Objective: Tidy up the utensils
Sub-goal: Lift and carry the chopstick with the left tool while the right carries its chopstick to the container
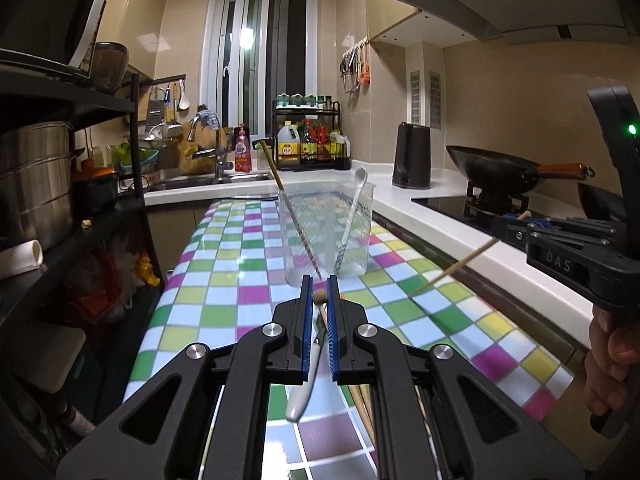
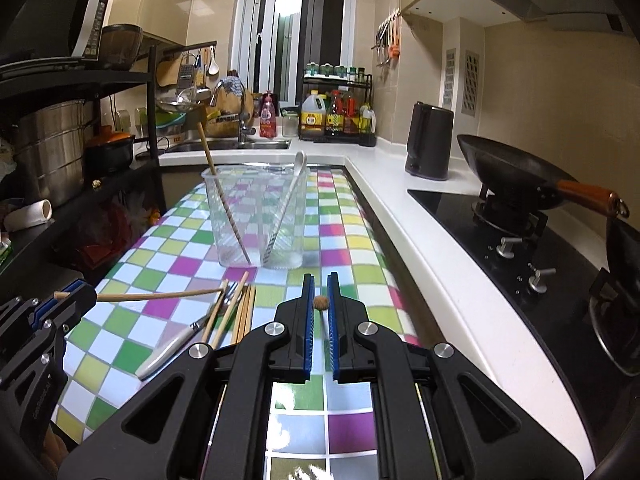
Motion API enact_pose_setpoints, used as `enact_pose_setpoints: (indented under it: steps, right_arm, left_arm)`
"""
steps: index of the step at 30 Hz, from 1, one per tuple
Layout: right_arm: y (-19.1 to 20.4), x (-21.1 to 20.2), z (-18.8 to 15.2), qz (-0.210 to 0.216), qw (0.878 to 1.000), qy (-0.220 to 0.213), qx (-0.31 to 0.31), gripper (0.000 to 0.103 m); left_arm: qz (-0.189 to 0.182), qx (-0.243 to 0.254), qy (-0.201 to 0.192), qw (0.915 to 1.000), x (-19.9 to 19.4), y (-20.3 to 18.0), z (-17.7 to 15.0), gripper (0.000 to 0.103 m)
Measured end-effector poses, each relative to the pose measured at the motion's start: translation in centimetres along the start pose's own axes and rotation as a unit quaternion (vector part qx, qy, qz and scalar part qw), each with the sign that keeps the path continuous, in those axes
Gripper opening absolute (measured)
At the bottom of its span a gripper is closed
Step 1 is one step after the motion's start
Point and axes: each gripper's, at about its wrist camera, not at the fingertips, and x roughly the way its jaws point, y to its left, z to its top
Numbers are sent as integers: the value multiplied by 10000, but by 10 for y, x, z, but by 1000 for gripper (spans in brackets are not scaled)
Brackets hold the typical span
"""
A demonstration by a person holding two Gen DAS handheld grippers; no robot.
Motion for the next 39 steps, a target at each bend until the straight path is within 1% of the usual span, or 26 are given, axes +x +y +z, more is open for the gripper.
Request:
enact_pose_setpoints:
  steps: [6, 8, 12, 17, 19, 22, 28, 35, 39]
  right_arm:
    - [-5, -3, 24, 141, 9997, -182, 31, 7]
    - [-7, -4, 32, 193, 9995, -235, 55, 7]
    - [-11, -4, 47, 328, 9988, -308, 166, 7]
    - [-14, 2, 65, 541, 9978, -268, 289, 7]
    - [-15, 4, 76, 601, 9973, -301, 281, 7]
    - [-15, 6, 95, 740, 9959, -413, 304, 7]
    - [-15, 18, 146, 1014, 9921, -649, 361, 7]
    - [-7, 33, 223, 1099, 9848, -1300, 339, 7]
    - [0, 53, 254, 1119, 9821, -1481, 327, 7]
  left_arm:
    - [-157, -236, -94, 9996, 13, 21, 42, 7]
    - [-231, -352, -65, 9991, 19, 29, 58, 7]
    - [-439, -510, 49, 9977, 29, 39, 83, 7]
    - [-659, -716, 382, 9945, 42, 49, 105, 7]
    - [-671, -773, 493, 9935, 49, 54, 115, 7]
    - [-711, -782, 556, 9928, 54, 61, 130, 7]
    - [-779, -747, 560, 9926, 71, 70, 170, 7]
    - [-775, -741, 289, 9938, 95, 72, 226, 7]
    - [-796, -743, 162, 9939, 113, 71, 252, 7]
